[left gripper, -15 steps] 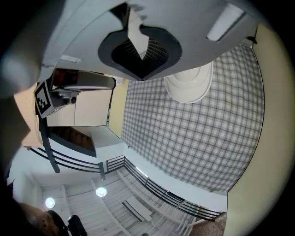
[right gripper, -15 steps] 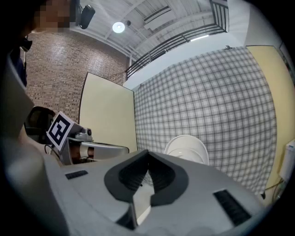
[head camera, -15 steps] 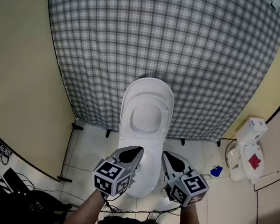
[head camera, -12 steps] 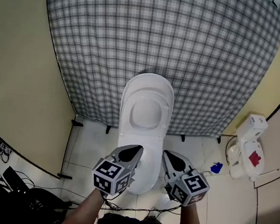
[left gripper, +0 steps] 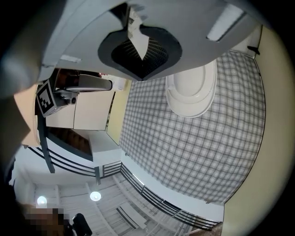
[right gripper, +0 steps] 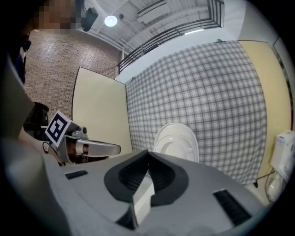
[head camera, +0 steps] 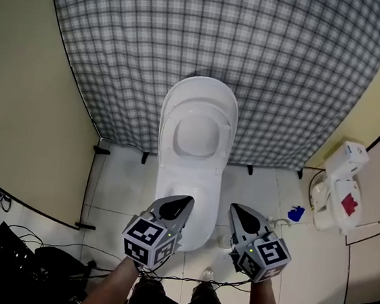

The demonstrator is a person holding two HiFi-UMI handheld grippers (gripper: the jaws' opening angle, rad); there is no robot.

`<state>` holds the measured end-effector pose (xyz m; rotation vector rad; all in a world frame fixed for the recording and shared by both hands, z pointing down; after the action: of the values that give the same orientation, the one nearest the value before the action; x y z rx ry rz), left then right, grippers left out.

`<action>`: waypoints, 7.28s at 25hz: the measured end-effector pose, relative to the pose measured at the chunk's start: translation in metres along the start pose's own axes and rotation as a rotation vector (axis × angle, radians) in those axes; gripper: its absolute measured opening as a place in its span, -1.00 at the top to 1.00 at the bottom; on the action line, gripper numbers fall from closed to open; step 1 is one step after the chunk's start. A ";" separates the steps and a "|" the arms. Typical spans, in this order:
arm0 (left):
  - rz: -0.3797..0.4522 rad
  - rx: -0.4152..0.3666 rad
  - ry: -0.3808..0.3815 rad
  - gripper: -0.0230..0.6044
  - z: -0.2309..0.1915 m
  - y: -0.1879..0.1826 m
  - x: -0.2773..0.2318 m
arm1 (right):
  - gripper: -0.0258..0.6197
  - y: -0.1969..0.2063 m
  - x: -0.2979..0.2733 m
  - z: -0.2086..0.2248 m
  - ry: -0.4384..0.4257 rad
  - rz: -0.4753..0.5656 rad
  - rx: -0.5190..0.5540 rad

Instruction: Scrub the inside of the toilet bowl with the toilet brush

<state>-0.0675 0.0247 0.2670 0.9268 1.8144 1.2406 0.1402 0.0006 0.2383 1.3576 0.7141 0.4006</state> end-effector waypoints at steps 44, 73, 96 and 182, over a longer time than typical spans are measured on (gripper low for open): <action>-0.245 0.027 0.015 0.89 -0.012 0.235 -0.087 | 0.22 0.457 0.000 0.195 0.425 -0.783 -0.235; -0.187 0.061 -0.071 0.89 -0.047 0.152 -0.082 | 0.28 0.170 0.030 0.168 0.329 -0.329 -0.093; -0.232 0.130 -0.280 0.89 -0.129 0.166 -0.034 | 0.28 0.233 -0.176 0.063 0.101 -0.326 -0.328; -0.306 0.241 -0.262 0.89 -0.126 0.228 -0.017 | 0.29 0.232 -0.217 0.017 -0.081 -0.217 0.268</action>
<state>-0.1348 0.0197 0.5192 0.8554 1.8338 0.6898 0.0256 -0.1074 0.5147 1.5187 0.8597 0.0773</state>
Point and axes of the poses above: the fingertips, and each gripper's own axes: x backward along the fingers, z to its right, y out of its underside, the point moved 9 cm from there along x, backward along the fingers, and after that the axes turned 2 degrees about -y, right-handed, at the moved point
